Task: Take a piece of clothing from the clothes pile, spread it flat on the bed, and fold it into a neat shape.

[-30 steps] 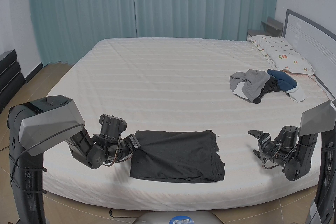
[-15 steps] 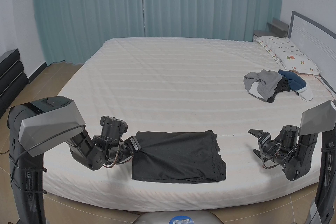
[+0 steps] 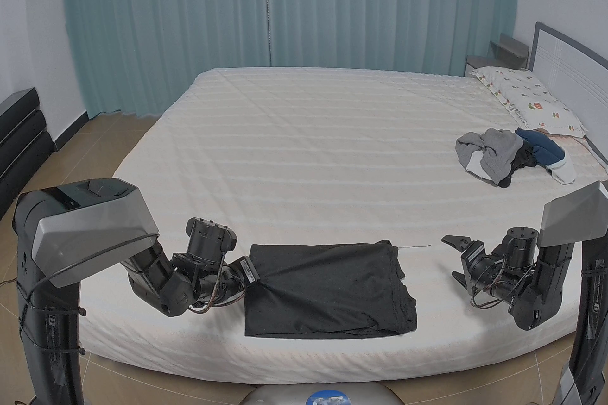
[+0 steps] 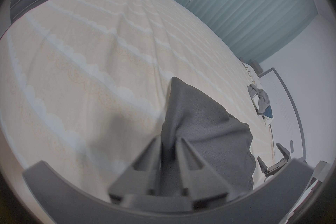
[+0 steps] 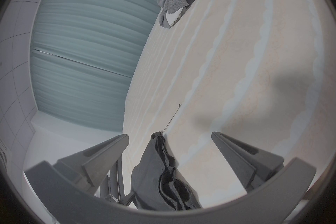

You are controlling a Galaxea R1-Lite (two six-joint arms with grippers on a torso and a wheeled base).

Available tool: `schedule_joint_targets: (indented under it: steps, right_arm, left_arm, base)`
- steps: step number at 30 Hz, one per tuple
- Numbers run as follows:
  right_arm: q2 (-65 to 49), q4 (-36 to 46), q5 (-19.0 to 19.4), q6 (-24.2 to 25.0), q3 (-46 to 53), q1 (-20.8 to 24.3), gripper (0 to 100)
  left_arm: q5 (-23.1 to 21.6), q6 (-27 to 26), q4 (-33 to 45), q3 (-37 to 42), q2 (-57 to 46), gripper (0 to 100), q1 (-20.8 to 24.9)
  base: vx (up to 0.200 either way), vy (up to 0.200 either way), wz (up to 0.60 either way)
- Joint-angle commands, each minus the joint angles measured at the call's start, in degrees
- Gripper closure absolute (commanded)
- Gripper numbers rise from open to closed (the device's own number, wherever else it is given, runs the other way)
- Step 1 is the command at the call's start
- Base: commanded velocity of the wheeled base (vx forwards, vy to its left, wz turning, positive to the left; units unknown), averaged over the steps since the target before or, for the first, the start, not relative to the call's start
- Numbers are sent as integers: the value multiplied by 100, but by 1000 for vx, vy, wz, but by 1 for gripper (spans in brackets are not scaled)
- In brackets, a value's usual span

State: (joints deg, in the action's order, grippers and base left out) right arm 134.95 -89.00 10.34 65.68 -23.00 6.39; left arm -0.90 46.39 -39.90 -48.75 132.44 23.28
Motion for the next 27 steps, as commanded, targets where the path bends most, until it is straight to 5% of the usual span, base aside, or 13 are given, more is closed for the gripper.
schedule_joint_targets:
  steps: [1,15,22,27]
  right_arm:
    - [-65,-64,3,-3,77,170,0]
    - [-285,-64,-23,-91,402,425,0]
    - [-962,-64,-225,-1005,938,583,0]
    - [-2438,-56,-322,-1400,1782,565,0]
  left_arm:
    - [2,2,0,32,-25,0,45]
    - [11,354,-18,138,-544,0,-43]
    - [556,380,-27,322,-1176,0,-272]
    - [995,222,-53,894,-2249,0,-281]
  base:
    - [0,0,0]
    - [0,0,0]
    - [0,0,0]
    - [0,0,0]
